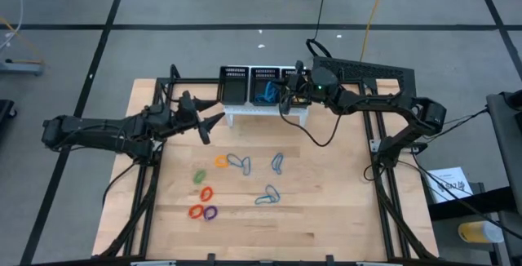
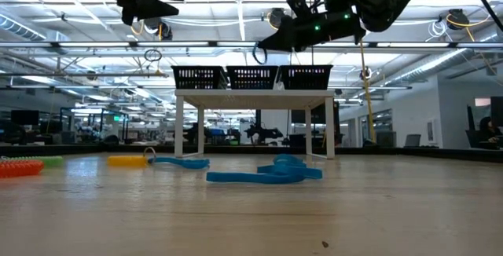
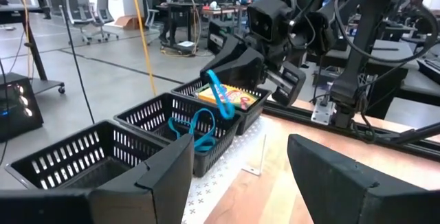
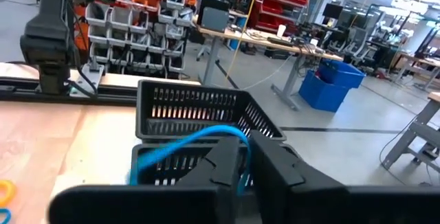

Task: Pick & Place Office Desk Supplies
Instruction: Put the blue rubber band into the middle black bin

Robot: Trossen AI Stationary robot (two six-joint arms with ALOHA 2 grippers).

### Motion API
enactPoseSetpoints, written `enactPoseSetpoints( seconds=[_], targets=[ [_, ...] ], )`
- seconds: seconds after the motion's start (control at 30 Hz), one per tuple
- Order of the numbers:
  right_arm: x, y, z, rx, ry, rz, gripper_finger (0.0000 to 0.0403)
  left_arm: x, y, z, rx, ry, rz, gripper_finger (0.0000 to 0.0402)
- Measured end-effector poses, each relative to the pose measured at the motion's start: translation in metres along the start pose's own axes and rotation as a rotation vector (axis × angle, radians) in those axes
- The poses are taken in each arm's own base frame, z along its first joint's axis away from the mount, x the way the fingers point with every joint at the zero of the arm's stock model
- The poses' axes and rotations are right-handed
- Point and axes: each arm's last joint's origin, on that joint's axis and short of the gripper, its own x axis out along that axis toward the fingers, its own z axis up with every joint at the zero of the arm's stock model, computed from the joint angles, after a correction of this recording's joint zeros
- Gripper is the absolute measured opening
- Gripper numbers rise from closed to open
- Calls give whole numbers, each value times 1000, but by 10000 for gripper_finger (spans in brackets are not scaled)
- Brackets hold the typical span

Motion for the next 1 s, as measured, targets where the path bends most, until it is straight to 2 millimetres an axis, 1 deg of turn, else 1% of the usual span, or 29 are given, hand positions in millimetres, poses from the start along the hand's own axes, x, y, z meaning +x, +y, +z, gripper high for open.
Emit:
enactPoseSetpoints(
  seconds=[0.2, 0.33, 0.47, 0.6, 0.7, 0.83, 1.0],
  targets=[
    [0, 0, 0, -10, -1, 0, 100, 0, 0, 0, -21, -1, 0, 243],
    [0, 0, 0, 76, 0, 1, 148, 0, 0, 0, -25, -2, 0, 243],
    [0, 1, -1, 132, 14, 5, 178, 0, 0, 0, -27, -2, 0, 243],
    [1, 1, -1, 162, 57, 13, 189, 0, 0, 1, -29, -6, -1, 243],
    [5, -2, 5, 170, 130, 25, 188, 0, 0, 3, -37, -26, -3, 243],
    [8, -6, 18, 167, 164, 30, 186, 0, 0, 3, -34, -31, -3, 243],
    [8, -10, 20, 172, 220, 21, 185, 0, 0, 3, -36, -31, -3, 243]
  ],
)
